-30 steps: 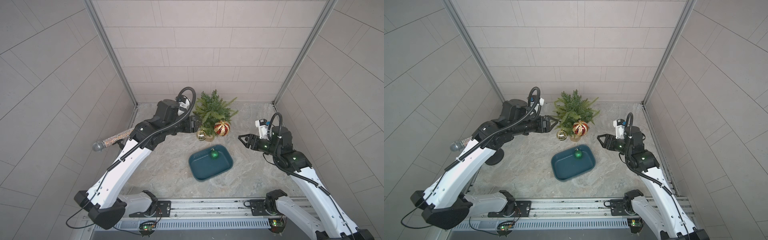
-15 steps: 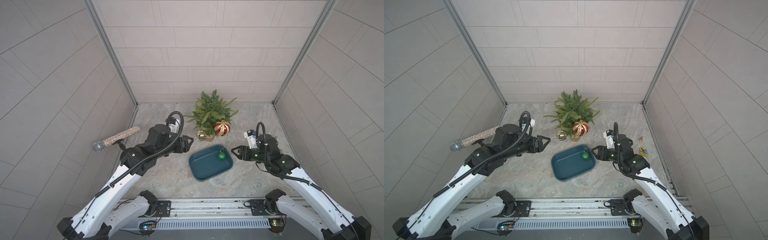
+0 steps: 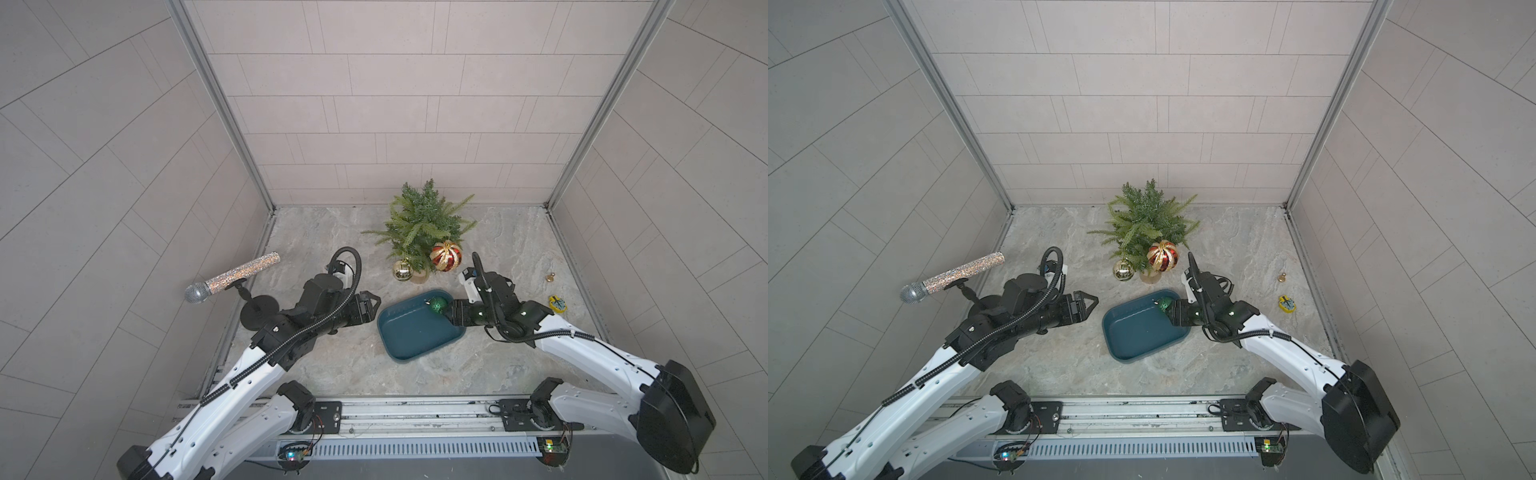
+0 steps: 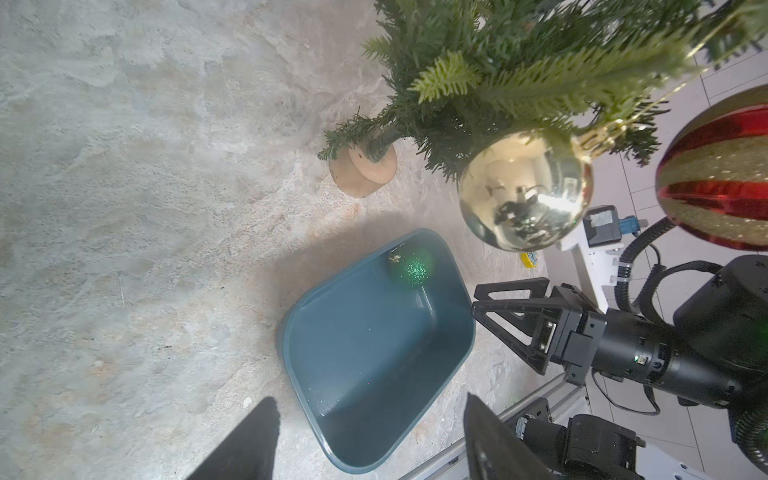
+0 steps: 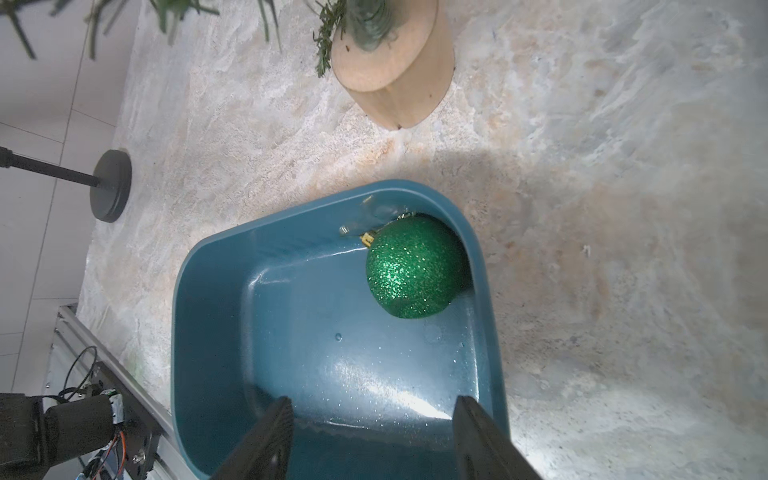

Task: Decorate the small christmas tree with ornaments
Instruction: Pick up an ornament from the container.

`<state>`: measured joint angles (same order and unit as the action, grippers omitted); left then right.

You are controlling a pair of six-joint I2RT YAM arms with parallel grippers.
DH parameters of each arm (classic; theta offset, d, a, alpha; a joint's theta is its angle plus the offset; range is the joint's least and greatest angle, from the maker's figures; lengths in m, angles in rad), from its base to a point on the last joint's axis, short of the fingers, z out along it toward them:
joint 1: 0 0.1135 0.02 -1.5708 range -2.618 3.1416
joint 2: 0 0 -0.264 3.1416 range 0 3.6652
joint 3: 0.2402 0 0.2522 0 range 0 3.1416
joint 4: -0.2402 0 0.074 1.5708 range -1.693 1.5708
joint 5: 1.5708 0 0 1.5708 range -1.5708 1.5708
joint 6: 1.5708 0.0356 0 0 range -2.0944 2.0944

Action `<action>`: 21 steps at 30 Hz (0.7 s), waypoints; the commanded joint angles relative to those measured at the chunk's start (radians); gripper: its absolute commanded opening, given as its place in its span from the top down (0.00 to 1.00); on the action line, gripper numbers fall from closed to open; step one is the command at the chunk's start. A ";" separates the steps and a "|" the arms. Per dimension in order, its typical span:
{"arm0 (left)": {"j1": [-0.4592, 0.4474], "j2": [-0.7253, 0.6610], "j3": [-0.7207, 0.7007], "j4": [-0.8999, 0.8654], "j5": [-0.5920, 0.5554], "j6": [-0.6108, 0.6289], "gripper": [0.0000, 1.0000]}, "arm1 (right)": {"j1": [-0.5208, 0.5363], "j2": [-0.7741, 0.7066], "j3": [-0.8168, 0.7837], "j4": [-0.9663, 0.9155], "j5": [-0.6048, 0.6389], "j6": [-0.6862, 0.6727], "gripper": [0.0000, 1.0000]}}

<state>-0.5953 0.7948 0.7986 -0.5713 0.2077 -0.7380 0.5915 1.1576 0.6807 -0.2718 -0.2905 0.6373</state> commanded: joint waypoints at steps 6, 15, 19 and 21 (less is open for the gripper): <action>0.007 -0.011 -0.023 0.019 -0.016 -0.029 0.26 | 0.039 0.131 0.052 0.077 0.053 -0.028 0.36; 0.007 -0.043 -0.033 0.015 -0.019 -0.041 0.26 | 0.050 0.276 0.090 0.140 0.038 -0.029 0.32; 0.007 -0.041 -0.034 0.012 -0.018 -0.044 0.26 | 0.050 0.325 0.090 0.189 0.022 -0.013 0.32; 0.007 -0.036 -0.033 0.013 -0.017 -0.046 0.26 | 0.050 0.348 0.093 0.208 0.012 -0.010 0.32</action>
<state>-0.5953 0.7612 0.7734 -0.5648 0.2001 -0.7742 0.6350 1.4868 0.7612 -0.1089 -0.2714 0.6193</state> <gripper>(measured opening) 0.740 0.681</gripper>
